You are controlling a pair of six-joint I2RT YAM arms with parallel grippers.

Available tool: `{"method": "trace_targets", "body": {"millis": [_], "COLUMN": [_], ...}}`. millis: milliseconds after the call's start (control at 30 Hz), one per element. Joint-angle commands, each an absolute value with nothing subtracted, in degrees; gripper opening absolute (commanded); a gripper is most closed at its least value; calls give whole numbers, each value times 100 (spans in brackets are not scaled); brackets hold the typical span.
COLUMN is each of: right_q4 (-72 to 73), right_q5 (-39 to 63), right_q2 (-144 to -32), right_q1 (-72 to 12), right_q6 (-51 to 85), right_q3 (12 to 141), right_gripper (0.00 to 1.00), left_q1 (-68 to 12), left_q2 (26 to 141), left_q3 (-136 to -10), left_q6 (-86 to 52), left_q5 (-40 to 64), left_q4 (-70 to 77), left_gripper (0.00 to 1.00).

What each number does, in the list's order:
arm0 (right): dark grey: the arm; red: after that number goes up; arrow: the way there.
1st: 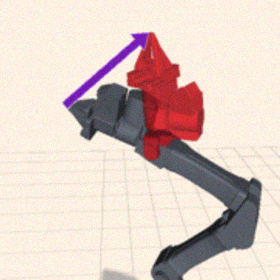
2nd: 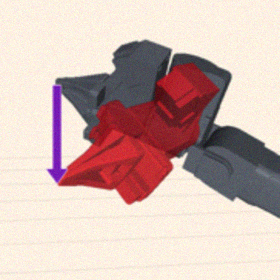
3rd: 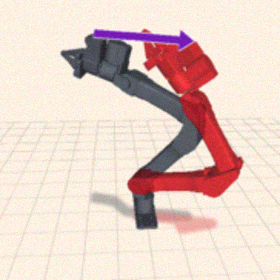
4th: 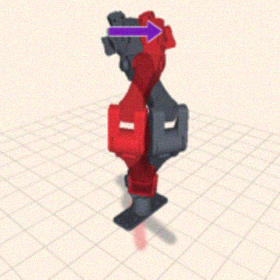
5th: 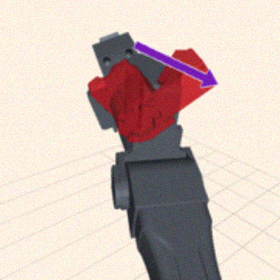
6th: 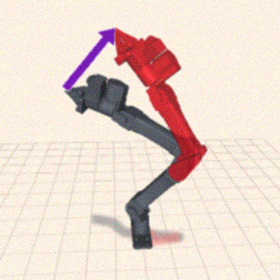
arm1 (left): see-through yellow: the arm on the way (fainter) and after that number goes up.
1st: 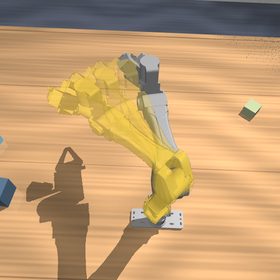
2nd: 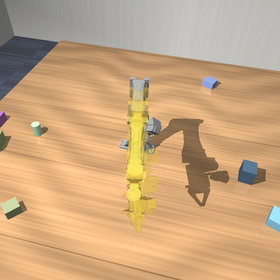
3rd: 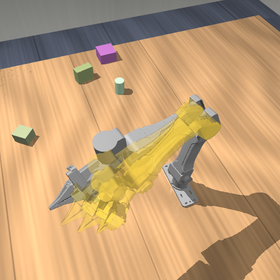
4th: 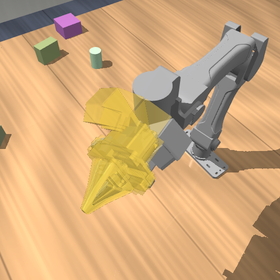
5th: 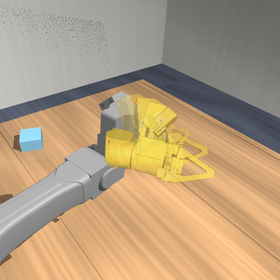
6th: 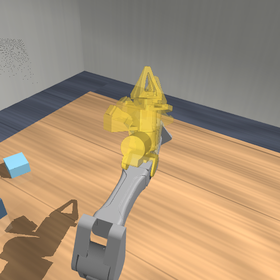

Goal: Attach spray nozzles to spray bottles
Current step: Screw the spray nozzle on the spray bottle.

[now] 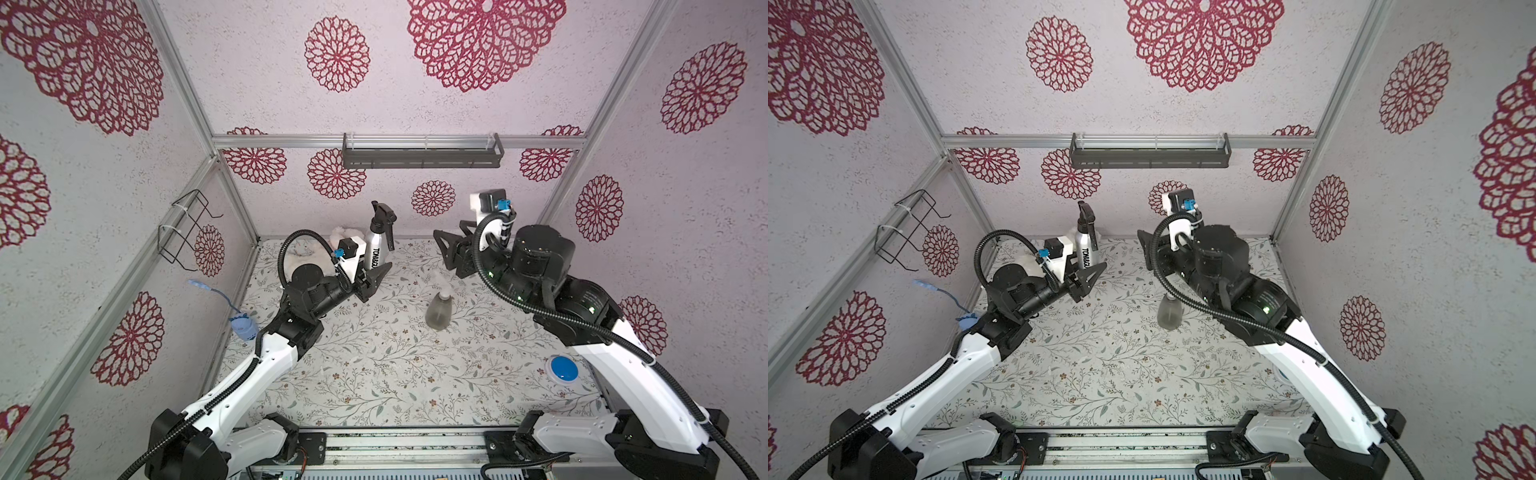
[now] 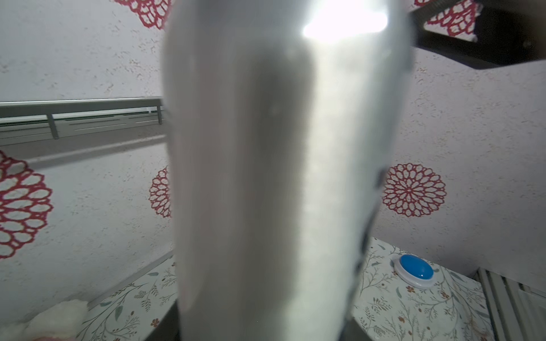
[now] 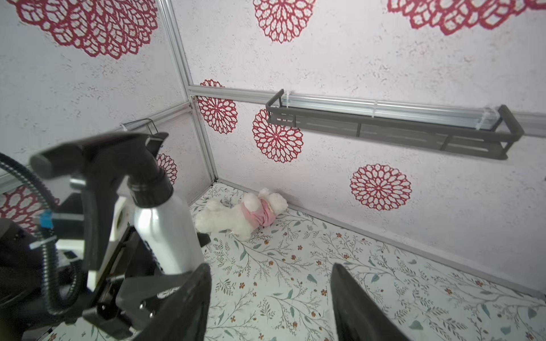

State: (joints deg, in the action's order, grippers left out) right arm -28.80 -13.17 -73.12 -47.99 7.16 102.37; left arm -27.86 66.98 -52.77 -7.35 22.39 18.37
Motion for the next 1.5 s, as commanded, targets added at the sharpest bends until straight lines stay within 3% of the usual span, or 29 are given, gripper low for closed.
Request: {"method": "trace_targets", "body": {"millis": [0,233,733,833,1000,1467], "right_q4": [-2962,-3027,-3332,-3353,-3015,-2698], "right_q5": [-537,215,-123,-90,143,1419], "right_q2": [-7833,-8345,-8700,-8622,-8159,-8185], "right_q1": [-4799,-4861,-5238,-5197,-5019,-4477], "right_q6": [483,668,513,505,601,580], "right_q3": [10913,11473,11830,11682,11011,10989], "right_gripper": [66,62,60,58,46,46], "left_q1": [-2813,-2835,-2854,-2873,-2873,-2890], "left_q2": [6741,6794,6990,6931,6793,6767], "left_q3": [-5480,-5520,-5545,-5555,-5485,-5555], "left_q6": [-918,-854,-782,-782,-806,-861], "left_q5": [2698,2660,2649,2719,2808,3164], "left_q4": [2015,1899,1872,1852,1863,1749], "left_gripper": [0,0,0,0,0,0]}}
